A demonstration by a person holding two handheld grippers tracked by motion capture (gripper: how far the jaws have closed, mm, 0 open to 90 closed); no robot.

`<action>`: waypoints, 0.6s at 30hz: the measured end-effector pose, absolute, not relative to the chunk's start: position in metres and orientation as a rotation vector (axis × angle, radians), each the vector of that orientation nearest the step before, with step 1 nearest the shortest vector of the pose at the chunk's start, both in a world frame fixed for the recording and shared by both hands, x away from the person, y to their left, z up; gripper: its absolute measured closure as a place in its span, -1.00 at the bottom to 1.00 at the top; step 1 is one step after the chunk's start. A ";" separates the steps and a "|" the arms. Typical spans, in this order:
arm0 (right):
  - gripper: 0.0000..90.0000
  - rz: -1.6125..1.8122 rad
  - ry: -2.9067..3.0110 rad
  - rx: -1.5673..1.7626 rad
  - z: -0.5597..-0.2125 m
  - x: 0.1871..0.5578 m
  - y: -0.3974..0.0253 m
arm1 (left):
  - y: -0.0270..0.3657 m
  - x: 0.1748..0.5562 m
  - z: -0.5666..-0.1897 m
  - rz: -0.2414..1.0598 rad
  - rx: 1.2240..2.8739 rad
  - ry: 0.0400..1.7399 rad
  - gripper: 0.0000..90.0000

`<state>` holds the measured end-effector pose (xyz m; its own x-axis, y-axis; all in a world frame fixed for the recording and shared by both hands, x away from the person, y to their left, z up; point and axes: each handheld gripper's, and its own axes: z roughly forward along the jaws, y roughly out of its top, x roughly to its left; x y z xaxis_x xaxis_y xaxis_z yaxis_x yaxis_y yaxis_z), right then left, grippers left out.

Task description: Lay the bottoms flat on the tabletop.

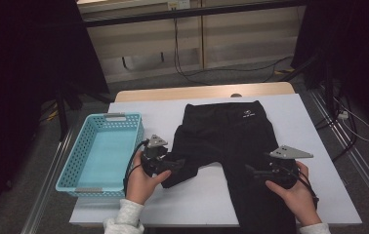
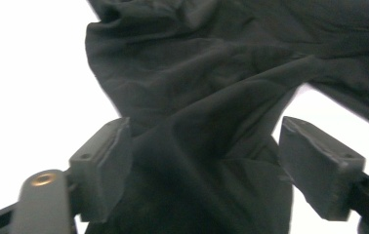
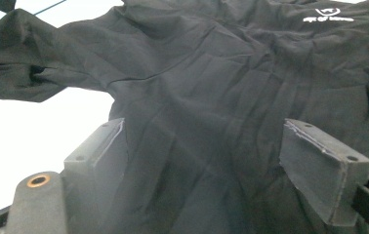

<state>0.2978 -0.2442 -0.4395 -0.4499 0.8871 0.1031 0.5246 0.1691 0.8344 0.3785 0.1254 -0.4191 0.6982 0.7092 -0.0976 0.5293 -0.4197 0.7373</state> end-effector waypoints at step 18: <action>-0.59 1.191 2.108 1.278 -0.441 0.296 -0.230 | 0.116 0.376 -0.430 0.176 2.181 0.963 0.79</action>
<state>0.2960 -0.2304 -0.4409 -0.5010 0.8610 0.0870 0.5188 0.2184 0.8265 0.3764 0.1159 -0.4299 0.7098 0.6863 -0.1584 0.5859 -0.4504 0.6737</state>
